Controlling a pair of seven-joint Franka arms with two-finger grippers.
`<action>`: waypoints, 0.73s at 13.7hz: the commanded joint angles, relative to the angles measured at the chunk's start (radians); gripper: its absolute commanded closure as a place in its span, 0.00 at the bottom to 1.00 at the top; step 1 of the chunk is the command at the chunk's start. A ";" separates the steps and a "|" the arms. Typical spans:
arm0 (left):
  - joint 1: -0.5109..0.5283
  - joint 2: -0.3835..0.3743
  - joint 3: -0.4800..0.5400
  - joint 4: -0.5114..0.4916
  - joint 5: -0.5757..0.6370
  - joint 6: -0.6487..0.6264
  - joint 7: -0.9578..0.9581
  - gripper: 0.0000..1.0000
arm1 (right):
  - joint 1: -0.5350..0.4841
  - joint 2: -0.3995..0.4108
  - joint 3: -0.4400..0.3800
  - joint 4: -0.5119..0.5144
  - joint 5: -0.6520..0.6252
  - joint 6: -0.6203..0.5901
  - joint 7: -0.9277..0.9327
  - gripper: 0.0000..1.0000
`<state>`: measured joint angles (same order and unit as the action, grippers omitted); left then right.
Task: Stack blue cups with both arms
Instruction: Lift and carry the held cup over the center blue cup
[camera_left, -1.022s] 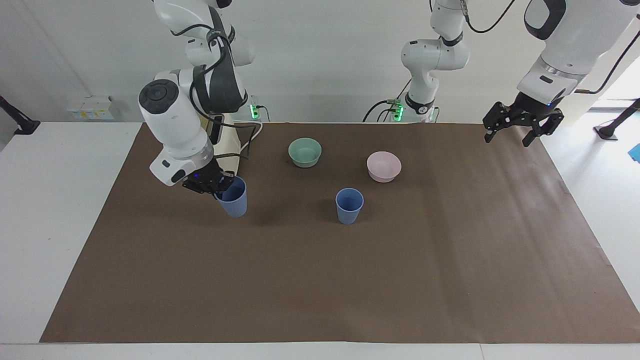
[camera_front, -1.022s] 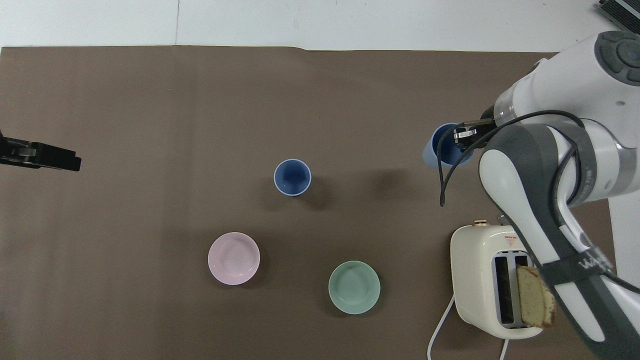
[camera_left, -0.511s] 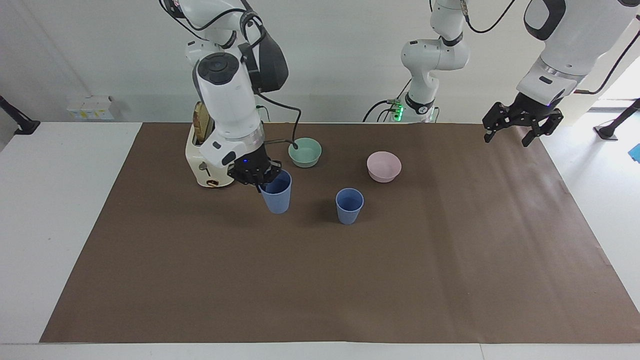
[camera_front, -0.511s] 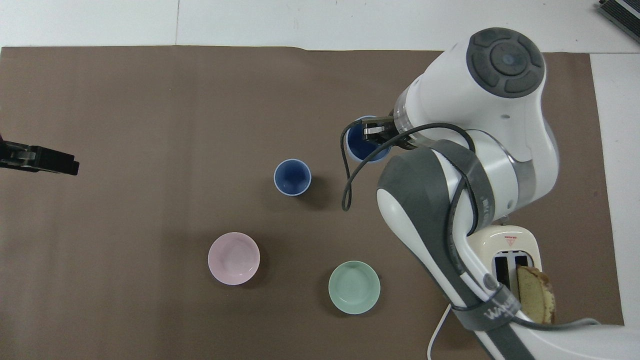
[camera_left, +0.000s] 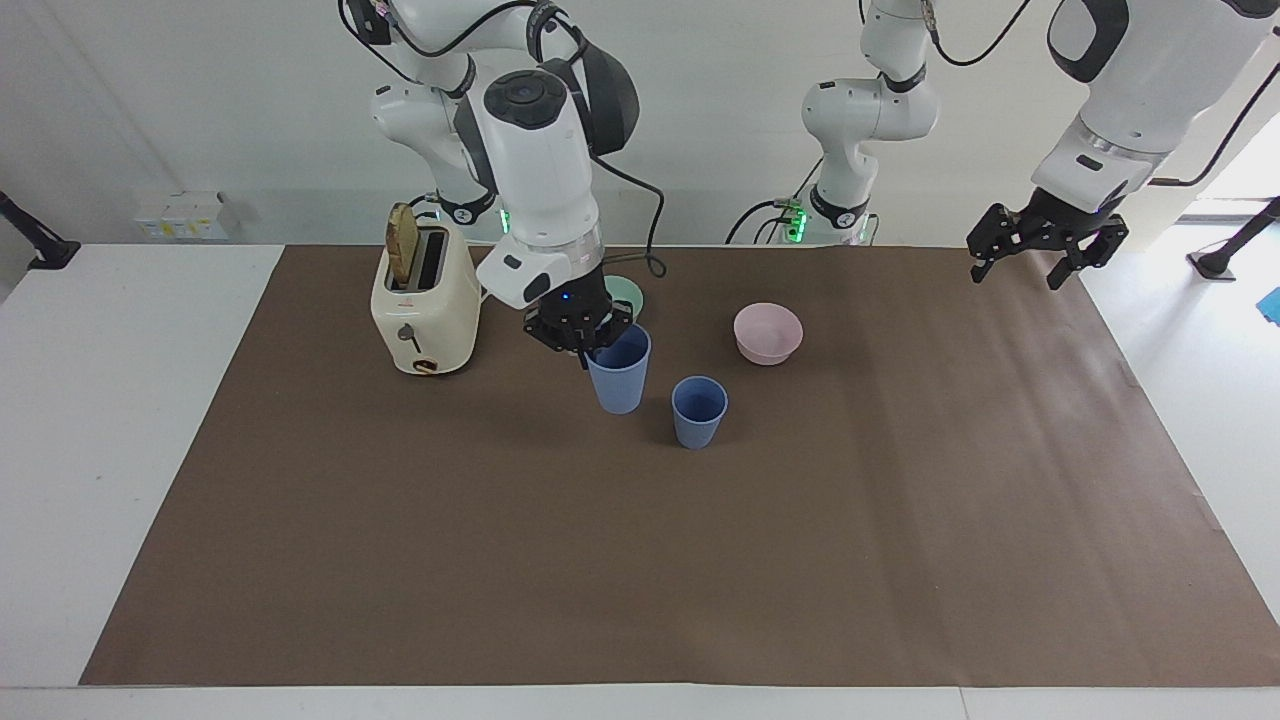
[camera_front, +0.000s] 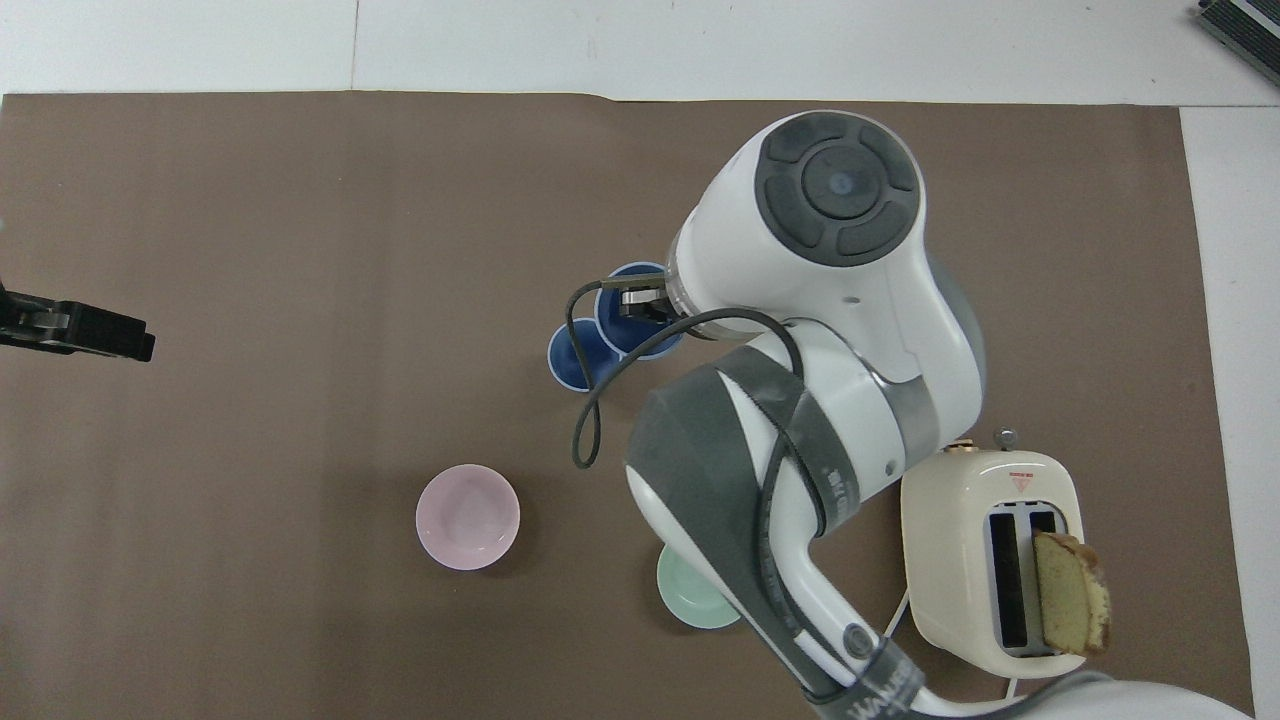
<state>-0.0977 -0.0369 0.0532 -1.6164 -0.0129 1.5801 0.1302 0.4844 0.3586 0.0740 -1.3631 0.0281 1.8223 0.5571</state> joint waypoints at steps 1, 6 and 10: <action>0.012 -0.020 0.000 -0.017 0.019 0.001 0.005 0.00 | 0.016 0.051 0.001 0.061 -0.002 -0.009 0.035 1.00; 0.010 -0.020 -0.001 -0.014 0.016 -0.005 0.002 0.00 | 0.040 0.080 0.007 0.056 -0.002 0.028 0.046 1.00; 0.012 -0.020 -0.001 -0.014 0.016 -0.003 0.005 0.00 | 0.043 0.117 0.007 0.050 -0.010 0.049 0.046 1.00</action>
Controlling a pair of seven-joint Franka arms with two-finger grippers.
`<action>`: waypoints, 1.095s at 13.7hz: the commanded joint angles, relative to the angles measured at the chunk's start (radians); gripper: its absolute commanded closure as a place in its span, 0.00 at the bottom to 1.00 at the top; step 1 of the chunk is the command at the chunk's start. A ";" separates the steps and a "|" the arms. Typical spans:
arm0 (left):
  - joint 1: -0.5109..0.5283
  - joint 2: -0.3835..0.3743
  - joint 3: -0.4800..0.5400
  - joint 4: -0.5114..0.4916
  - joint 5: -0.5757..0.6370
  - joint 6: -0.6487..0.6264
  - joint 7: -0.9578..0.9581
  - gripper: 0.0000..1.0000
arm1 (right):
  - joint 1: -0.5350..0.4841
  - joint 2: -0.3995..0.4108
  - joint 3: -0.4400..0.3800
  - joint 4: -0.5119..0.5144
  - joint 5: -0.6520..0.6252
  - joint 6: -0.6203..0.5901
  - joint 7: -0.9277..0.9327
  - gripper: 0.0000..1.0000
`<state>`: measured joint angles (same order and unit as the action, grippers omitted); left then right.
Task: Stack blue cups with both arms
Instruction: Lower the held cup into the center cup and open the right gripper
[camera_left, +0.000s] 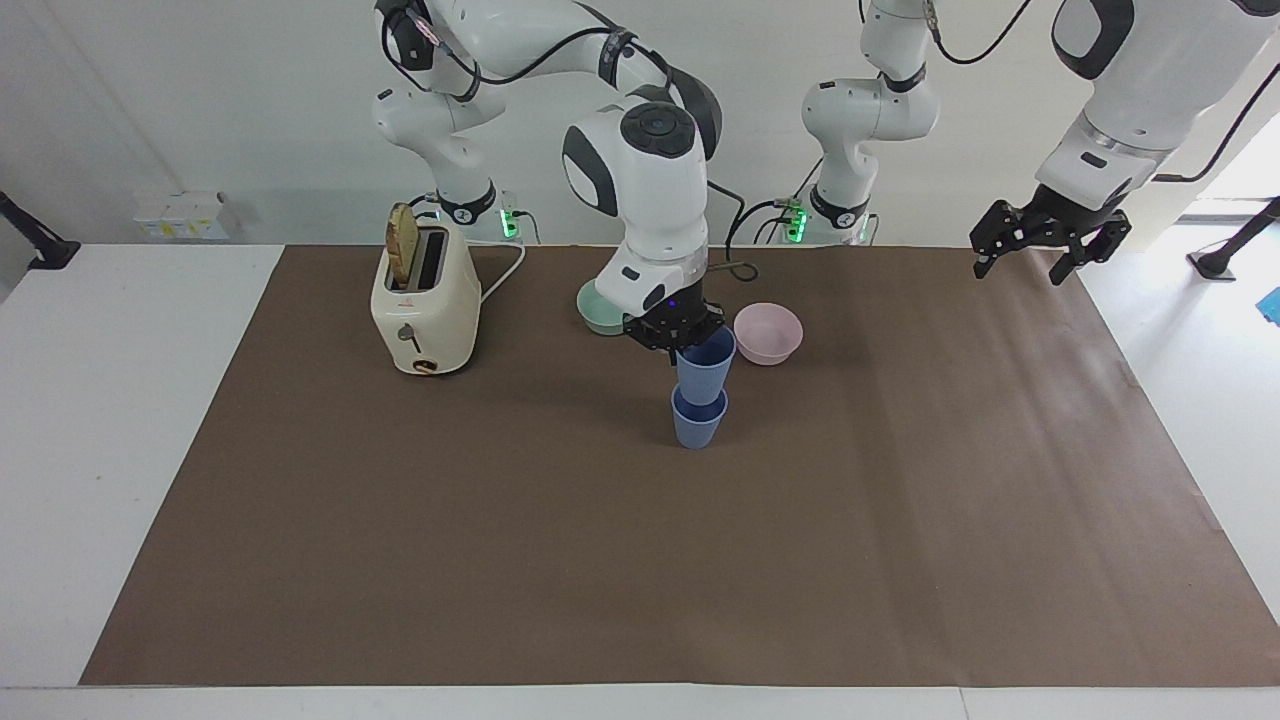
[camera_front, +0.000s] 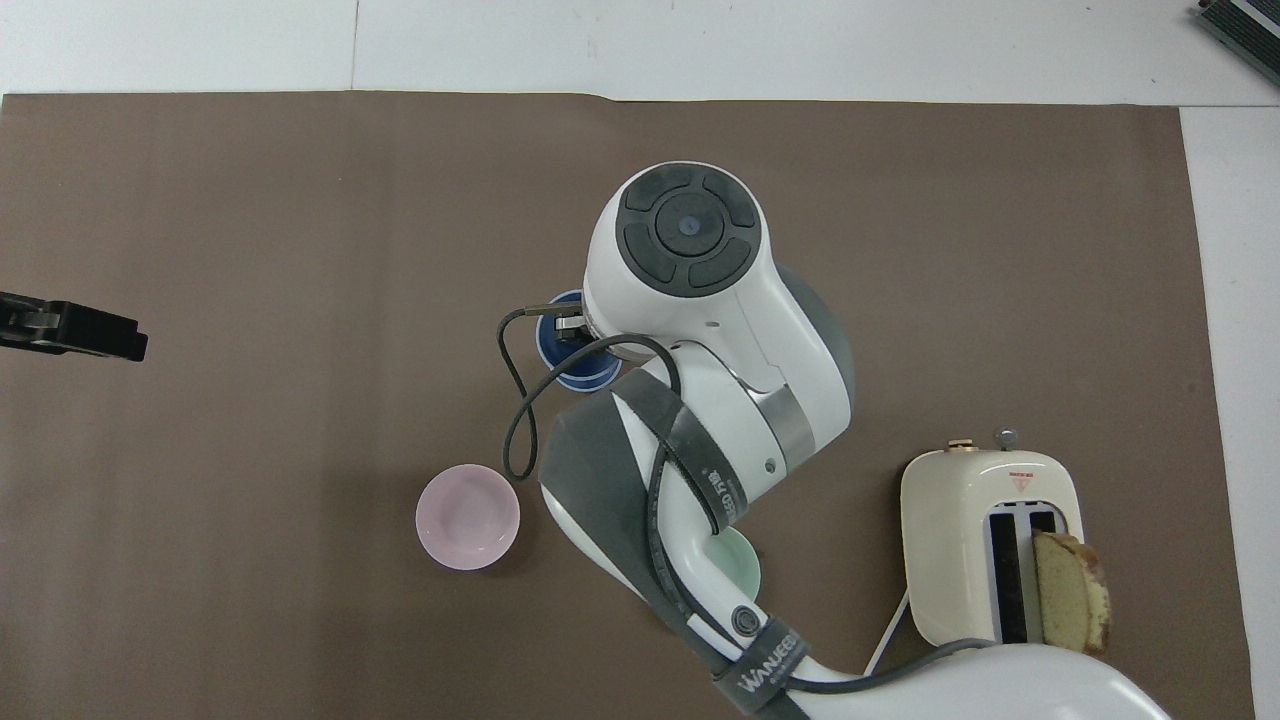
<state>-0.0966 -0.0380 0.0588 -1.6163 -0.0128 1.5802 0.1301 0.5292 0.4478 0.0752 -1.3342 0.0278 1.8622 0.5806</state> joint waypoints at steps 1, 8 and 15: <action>0.009 -0.019 -0.005 -0.016 0.016 -0.003 0.009 0.00 | -0.002 0.034 0.006 0.020 -0.014 0.009 0.022 1.00; 0.011 -0.019 -0.007 -0.016 0.016 -0.003 0.016 0.00 | -0.002 0.054 0.006 0.009 -0.014 0.031 0.022 1.00; 0.009 -0.019 -0.005 -0.017 0.016 0.000 0.016 0.00 | 0.000 0.078 0.006 -0.025 -0.011 0.095 0.021 1.00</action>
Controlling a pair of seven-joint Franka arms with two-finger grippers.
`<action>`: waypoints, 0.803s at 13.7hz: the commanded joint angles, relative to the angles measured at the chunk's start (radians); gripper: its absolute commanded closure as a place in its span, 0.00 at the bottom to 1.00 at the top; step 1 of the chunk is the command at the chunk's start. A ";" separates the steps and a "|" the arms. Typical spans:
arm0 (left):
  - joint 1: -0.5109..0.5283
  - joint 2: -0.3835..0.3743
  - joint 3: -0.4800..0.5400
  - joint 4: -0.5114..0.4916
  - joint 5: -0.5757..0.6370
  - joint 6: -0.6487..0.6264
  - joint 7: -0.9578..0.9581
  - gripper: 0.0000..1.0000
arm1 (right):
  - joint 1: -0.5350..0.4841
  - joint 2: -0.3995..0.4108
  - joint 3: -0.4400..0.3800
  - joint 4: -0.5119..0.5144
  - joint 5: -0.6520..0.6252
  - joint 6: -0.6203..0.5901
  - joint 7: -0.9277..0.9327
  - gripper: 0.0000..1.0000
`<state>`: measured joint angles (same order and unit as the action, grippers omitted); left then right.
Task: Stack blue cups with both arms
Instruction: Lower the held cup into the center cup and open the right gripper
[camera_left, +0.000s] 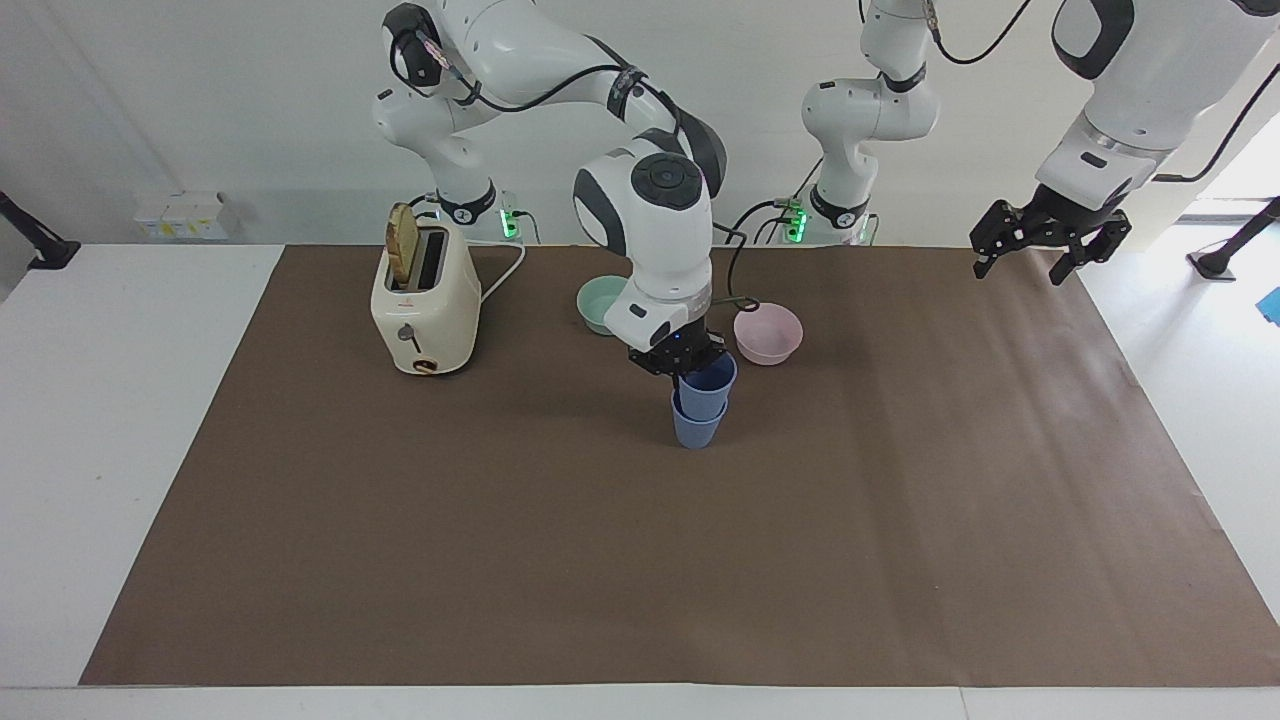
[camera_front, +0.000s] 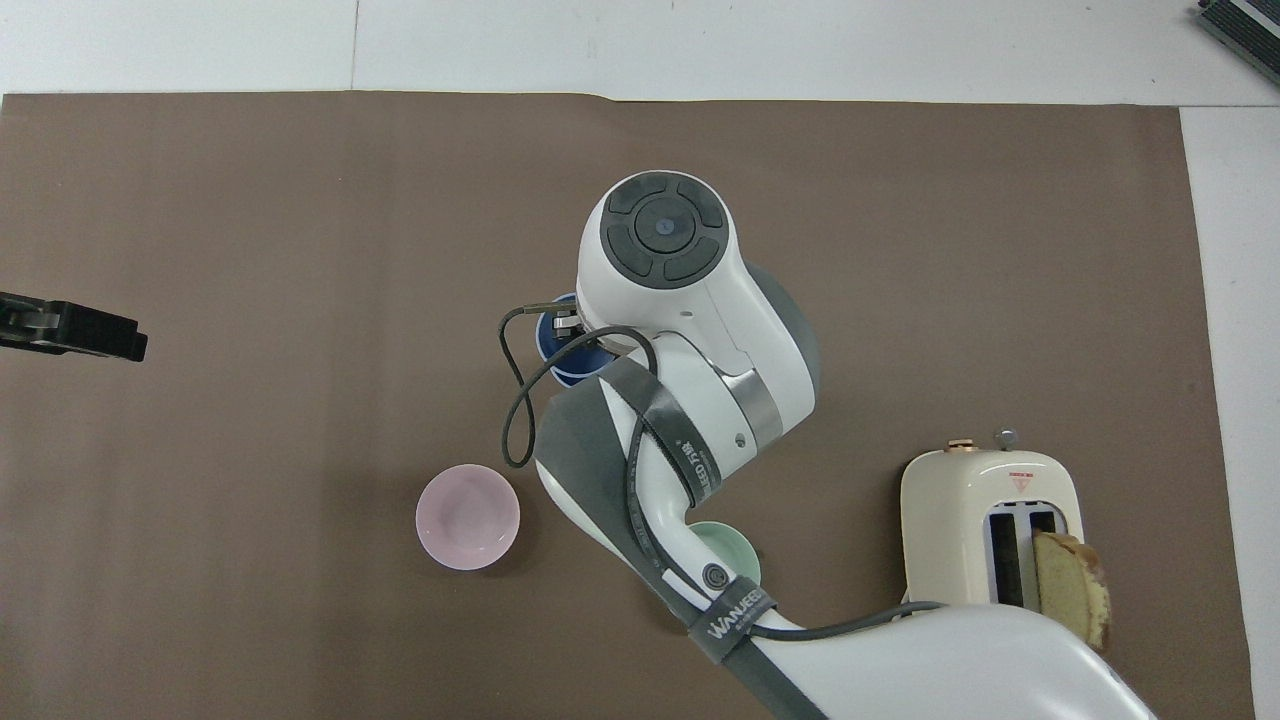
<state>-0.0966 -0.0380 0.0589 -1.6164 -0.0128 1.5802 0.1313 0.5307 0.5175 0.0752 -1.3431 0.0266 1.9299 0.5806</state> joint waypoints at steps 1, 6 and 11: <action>0.011 -0.019 -0.007 -0.017 0.016 0.000 0.014 0.00 | -0.001 0.013 0.006 -0.016 -0.008 0.029 0.021 1.00; 0.009 -0.019 -0.007 -0.017 0.016 -0.002 0.016 0.00 | 0.003 0.013 0.006 -0.039 -0.004 0.030 0.022 1.00; 0.009 -0.020 -0.007 -0.019 0.016 -0.002 0.016 0.00 | 0.002 0.015 0.006 -0.041 -0.008 0.041 0.022 0.17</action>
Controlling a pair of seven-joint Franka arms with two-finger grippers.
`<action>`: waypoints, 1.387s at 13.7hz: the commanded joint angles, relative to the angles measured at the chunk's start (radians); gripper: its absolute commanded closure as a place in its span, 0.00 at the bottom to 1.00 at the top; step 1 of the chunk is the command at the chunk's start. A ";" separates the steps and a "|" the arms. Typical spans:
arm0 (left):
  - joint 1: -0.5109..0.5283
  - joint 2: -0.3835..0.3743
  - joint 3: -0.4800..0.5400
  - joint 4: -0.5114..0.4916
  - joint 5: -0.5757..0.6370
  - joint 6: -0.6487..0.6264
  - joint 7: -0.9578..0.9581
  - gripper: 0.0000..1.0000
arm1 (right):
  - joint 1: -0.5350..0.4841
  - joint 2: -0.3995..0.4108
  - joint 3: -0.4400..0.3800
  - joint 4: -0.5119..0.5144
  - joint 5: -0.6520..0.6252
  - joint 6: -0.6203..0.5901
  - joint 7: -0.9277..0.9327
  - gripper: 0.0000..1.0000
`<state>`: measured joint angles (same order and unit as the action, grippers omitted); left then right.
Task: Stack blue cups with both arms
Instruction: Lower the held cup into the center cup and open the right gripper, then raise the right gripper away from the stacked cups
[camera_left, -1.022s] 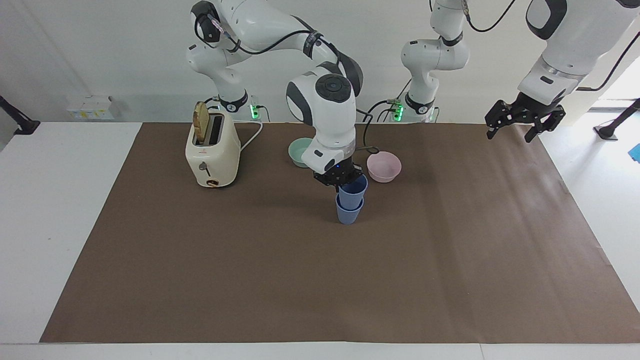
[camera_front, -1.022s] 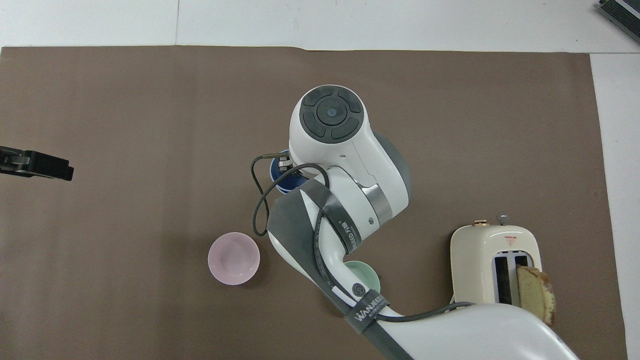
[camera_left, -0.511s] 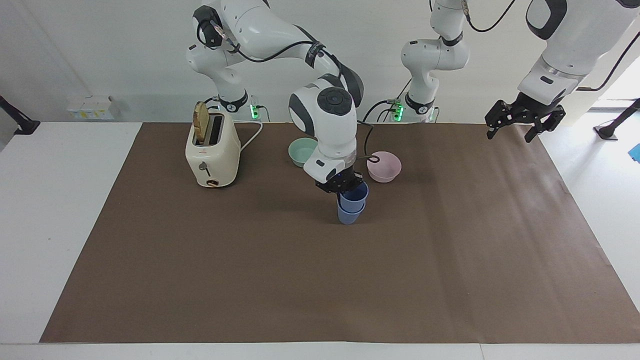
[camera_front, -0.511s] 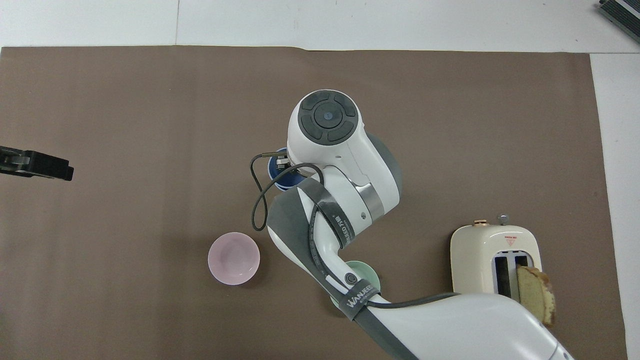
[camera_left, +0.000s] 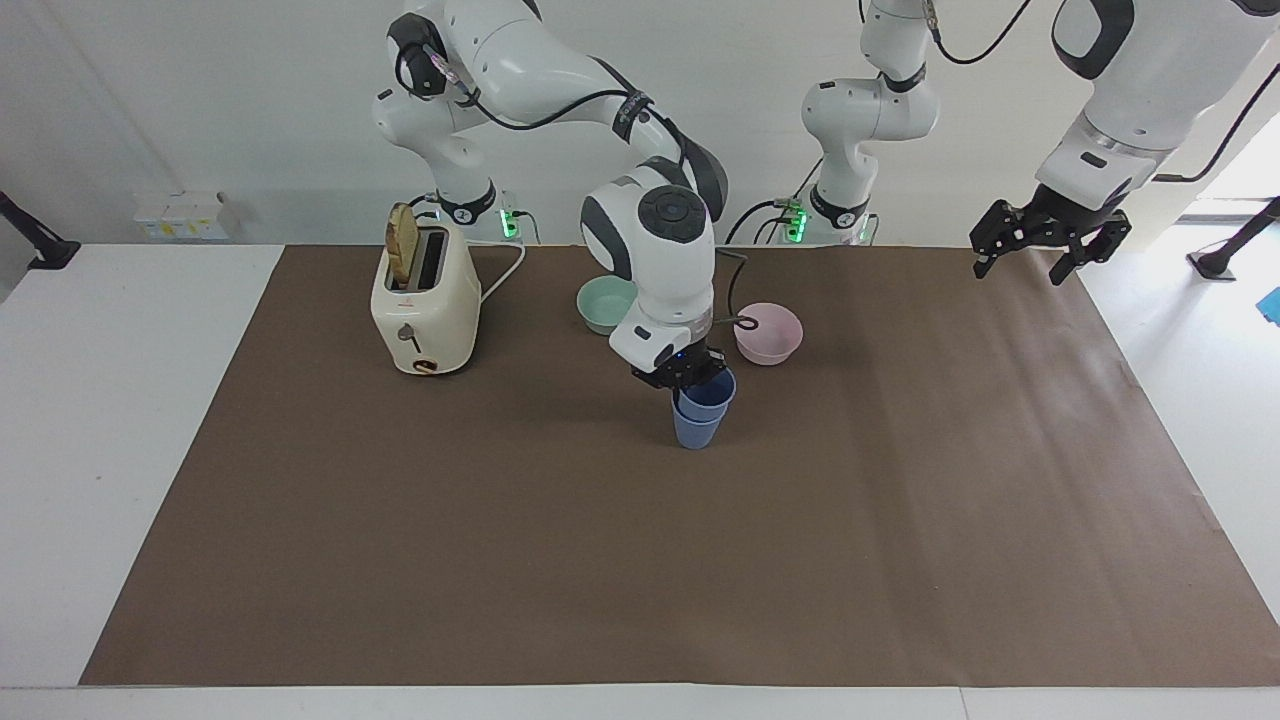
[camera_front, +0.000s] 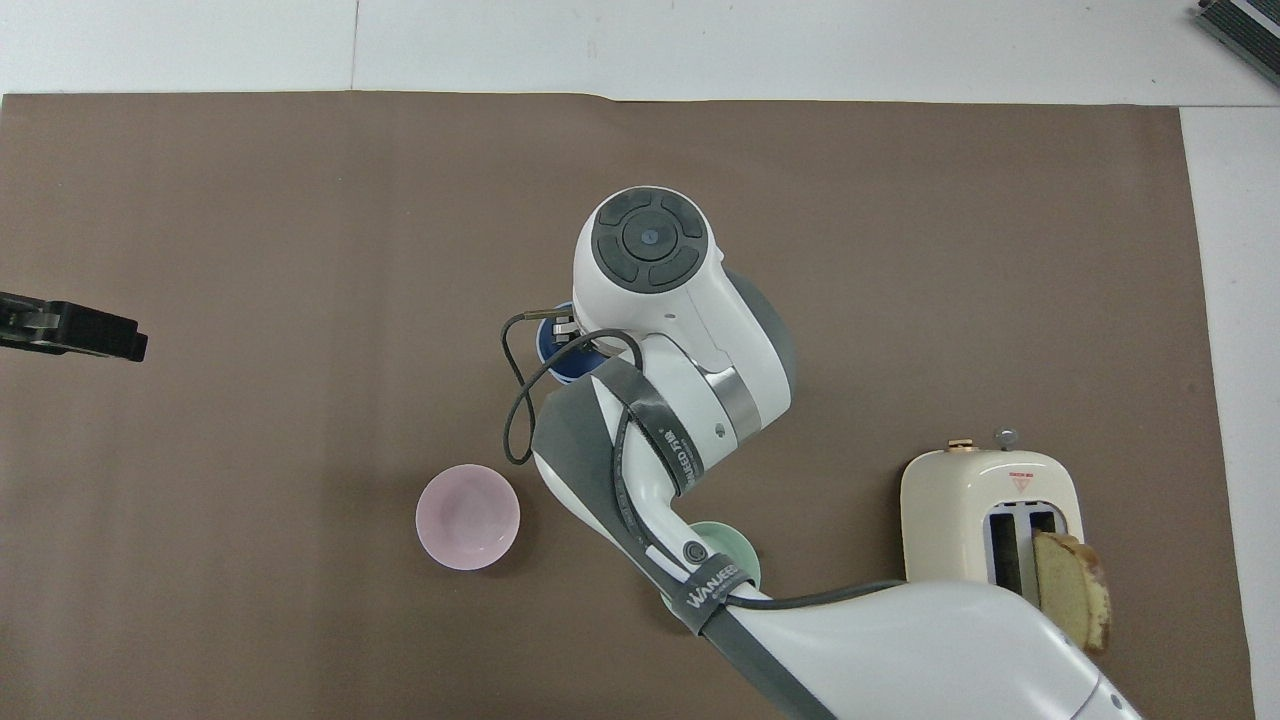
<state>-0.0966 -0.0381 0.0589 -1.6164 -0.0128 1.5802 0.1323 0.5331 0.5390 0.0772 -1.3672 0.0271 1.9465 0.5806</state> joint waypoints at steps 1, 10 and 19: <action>0.009 -0.020 -0.005 -0.019 0.016 -0.002 0.015 0.00 | 0.001 -0.007 0.004 -0.016 -0.010 0.025 0.024 0.16; 0.009 -0.020 -0.007 -0.019 0.016 0.001 0.015 0.00 | -0.060 -0.141 -0.011 -0.001 -0.061 -0.151 -0.036 0.00; 0.009 -0.019 -0.007 -0.016 0.016 0.000 0.013 0.00 | -0.309 -0.281 -0.010 0.016 -0.052 -0.327 -0.367 0.00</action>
<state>-0.0966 -0.0381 0.0587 -1.6164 -0.0128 1.5802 0.1332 0.2924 0.2819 0.0468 -1.3447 -0.0263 1.6418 0.2822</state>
